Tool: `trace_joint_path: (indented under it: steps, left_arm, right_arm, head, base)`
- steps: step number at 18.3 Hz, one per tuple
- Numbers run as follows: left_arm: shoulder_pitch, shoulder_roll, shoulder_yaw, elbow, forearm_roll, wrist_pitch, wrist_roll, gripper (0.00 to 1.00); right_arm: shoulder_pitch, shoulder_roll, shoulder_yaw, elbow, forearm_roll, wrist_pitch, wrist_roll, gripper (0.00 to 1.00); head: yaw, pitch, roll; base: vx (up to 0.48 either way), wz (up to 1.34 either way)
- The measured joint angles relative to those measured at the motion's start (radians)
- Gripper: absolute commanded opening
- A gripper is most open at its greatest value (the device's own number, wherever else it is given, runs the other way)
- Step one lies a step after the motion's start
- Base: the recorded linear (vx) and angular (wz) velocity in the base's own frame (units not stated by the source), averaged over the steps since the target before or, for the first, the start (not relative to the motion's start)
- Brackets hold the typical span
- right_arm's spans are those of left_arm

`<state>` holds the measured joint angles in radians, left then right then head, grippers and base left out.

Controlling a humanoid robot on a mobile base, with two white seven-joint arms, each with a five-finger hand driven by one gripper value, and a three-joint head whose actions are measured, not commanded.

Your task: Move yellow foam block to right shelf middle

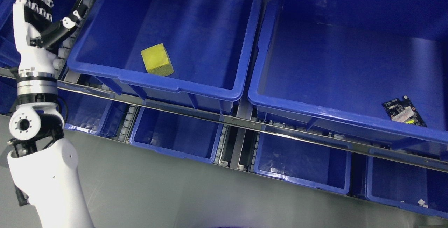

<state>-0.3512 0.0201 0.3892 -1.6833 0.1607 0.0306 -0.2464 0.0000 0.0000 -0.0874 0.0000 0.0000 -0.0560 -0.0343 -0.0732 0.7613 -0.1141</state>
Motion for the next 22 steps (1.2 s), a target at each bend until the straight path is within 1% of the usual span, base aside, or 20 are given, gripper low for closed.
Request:
trace_joint_path:
  steps: [2,3,7,8,11,13,15,18,22]
  left_arm:
    - [0.026,-0.004,0.036,-0.005,0.032,0.013,-0.013,1.0]
    - [0.039,-0.005,0.049,-0.006,0.045,-0.01,-0.018,1.0]
    - [0.098,-0.009,0.072,0.007,0.087,-0.223,-0.027,1.0]
    - [0.116,-0.011,0.071,0.015,0.098,-0.29,-0.027,1.0]
    - [0.149,-0.013,0.065,0.03,0.114,-0.42,-0.028,1.0]
    - [0.167,-0.014,0.061,0.039,0.12,-0.477,-0.028,1.0]
    - [0.187,-0.015,0.057,0.045,0.125,-0.502,-0.026,1.0]
    - [0.219,-0.016,0.049,0.051,0.129,-0.51,-0.016,1.0]
    - [0.254,-0.017,0.041,0.054,0.132,-0.467,0.027,1.0]
  right_arm:
    - [0.0,0.0,0.0,0.0,0.0,0.0,0.0,1.0]
    - [0.0,0.0,0.0,0.0,0.0,0.0,0.001,1.0]
    - [0.0,0.0,0.0,0.0,0.0,0.002,0.001,1.0]
    - [0.0,0.0,0.0,0.0,0.0,0.003,0.001,1.0]
    - [0.0,0.0,0.0,0.0,0.0,0.006,0.001,1.0]
    - [0.0,0.0,0.0,0.0,0.0,0.006,0.001,1.0]
    - [0.0,0.0,0.0,0.0,0.0,0.004,0.001,1.0]
    - [0.0,0.0,0.0,0.0,0.0,0.001,0.001,1.0]
    - [0.0,0.0,0.0,0.0,0.0,0.0,0.001,1.0]
  head:
    - [0.0,0.0,0.0]
    - [0.0,0.0,0.0]
    - [0.0,0.0,0.0]
    - [0.0,0.0,0.0]
    - [0.0,0.0,0.0]
    - [0.0,0.0,0.0]
    - [0.0,0.0,0.0]
    - [0.0,0.0,0.0]
    - [0.0,0.0,0.0]
  base:
    - [0.0,0.0]
    - [0.0,0.0]
    - [0.0,0.0]
    - [0.0,0.0]
    - [0.0,0.0]
    - [0.0,0.0]
    - [0.0,0.0]
    - [-0.004,0.02]
    - [0.004,0.08]
